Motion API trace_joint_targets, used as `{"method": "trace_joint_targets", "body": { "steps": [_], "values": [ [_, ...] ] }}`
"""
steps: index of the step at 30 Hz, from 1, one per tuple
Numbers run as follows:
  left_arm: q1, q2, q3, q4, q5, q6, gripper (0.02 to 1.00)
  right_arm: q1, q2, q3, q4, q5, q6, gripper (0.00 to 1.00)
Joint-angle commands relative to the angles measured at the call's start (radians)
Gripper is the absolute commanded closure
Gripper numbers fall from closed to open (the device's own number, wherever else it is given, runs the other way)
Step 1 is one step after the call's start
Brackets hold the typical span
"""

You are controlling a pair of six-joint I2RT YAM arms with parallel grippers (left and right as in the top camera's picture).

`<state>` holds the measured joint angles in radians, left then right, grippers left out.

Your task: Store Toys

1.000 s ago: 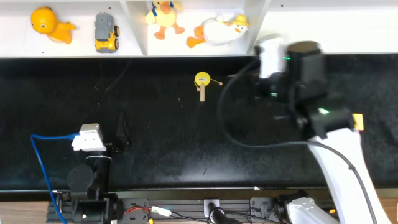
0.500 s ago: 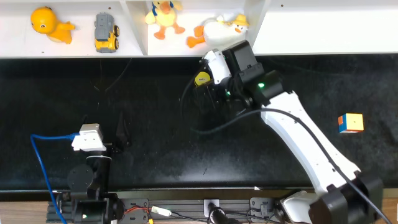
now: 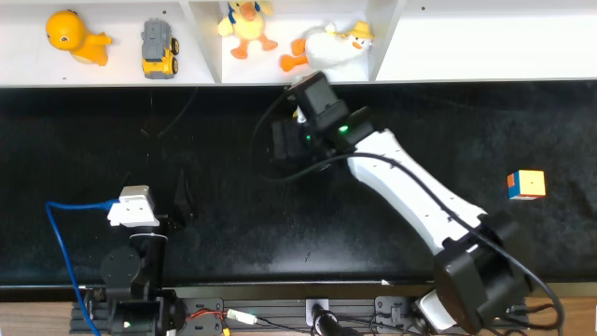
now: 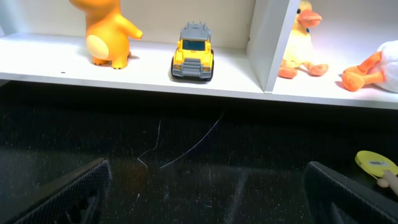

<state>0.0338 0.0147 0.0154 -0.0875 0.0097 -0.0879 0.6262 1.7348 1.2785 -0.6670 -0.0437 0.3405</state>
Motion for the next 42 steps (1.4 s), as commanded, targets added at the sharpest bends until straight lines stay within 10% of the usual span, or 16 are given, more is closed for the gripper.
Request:
{"method": "trace_joint_targets", "body": {
  "steps": [1,18,35,42],
  "values": [
    [-0.007,-0.012,-0.008,0.004,-0.012,-0.014,0.02,0.015,0.054,0.051,-0.015,0.122,0.123,0.102],
    [-0.007,-0.012,-0.008,0.004,-0.012,-0.014,0.02,0.015,0.296,0.235,-0.149,0.133,0.128,0.141],
    [-0.007,-0.012,-0.008,0.004,-0.012,-0.014,0.02,0.014,0.306,0.233,-0.172,0.132,0.127,0.612],
    [-0.007,-0.012,-0.008,0.004,-0.012,-0.014,0.02,0.015,0.306,0.229,-0.174,0.135,0.127,0.647]
  ]
}}
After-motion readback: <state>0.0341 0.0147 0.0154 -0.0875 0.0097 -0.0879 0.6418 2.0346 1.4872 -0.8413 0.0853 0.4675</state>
